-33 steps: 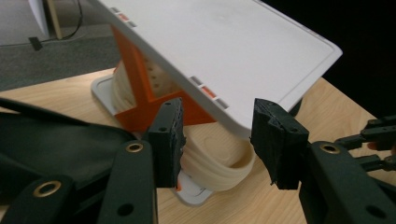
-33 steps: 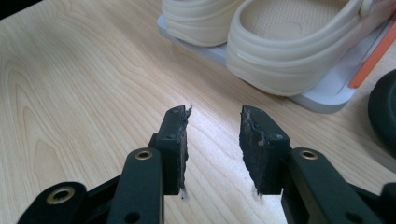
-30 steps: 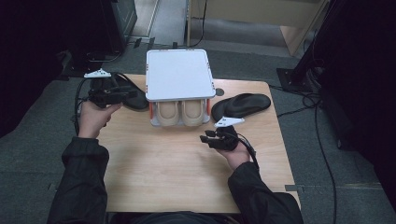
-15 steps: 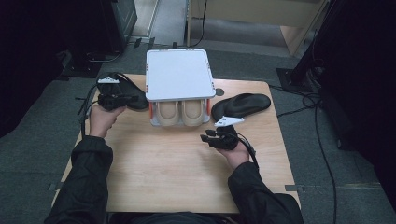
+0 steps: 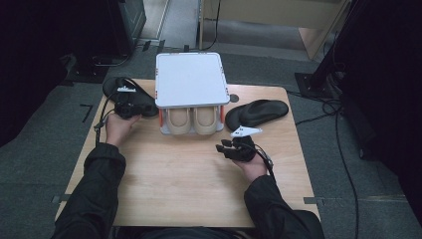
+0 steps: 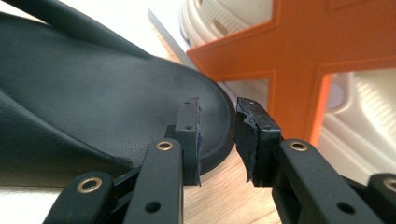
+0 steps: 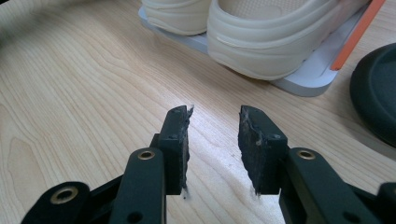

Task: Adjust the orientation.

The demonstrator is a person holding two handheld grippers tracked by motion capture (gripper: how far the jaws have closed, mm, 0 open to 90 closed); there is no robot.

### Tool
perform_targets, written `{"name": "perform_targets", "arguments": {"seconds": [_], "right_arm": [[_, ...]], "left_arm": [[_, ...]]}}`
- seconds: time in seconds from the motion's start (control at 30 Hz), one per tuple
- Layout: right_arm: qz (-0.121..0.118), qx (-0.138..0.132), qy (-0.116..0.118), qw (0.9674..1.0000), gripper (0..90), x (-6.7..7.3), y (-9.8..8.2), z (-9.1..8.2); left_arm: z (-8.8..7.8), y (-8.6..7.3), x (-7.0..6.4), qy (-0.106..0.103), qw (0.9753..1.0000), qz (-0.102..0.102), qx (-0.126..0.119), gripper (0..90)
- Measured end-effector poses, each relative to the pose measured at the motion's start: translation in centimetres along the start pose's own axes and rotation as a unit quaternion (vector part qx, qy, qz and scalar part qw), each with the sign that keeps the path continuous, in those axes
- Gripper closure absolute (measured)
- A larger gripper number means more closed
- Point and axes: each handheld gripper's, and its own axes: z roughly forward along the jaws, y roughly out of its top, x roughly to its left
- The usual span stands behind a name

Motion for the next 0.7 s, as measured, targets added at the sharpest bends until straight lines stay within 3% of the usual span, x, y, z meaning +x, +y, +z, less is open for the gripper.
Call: {"name": "perform_targets", "arguments": {"seconds": [0.1,0.13,0.33,0.43,0.7], "right_arm": [[0.0,-0.002,0.002,1.0,63.5,0.0,0.0,-0.1],[-0.002,-0.004,0.002,1.0,63.6,0.0,0.0,-0.1],[-0.009,-0.008,0.004,0.9999,63.6,0.1,0.3,-0.1],[-0.007,-0.01,0.004,0.9999,63.6,0.0,0.4,-0.1],[-0.003,-0.011,0.0,0.9999,63.6,-0.3,0.6,-0.1]], "left_arm": [[0.6,-0.5,0.3,-0.01,0.9999,-0.005,0.012,71.2],[0.6,-0.9,0.3,-0.009,1.0,0.001,0.001,71.9],[0.4,-1.1,0.3,-0.003,1.0,-0.008,0.006,77.9],[0.0,-1.6,0.1,-0.004,0.9998,-0.019,0.009,79.4],[-1.4,-3.0,-0.6,-0.007,0.9996,-0.025,0.015,81.6]]}}
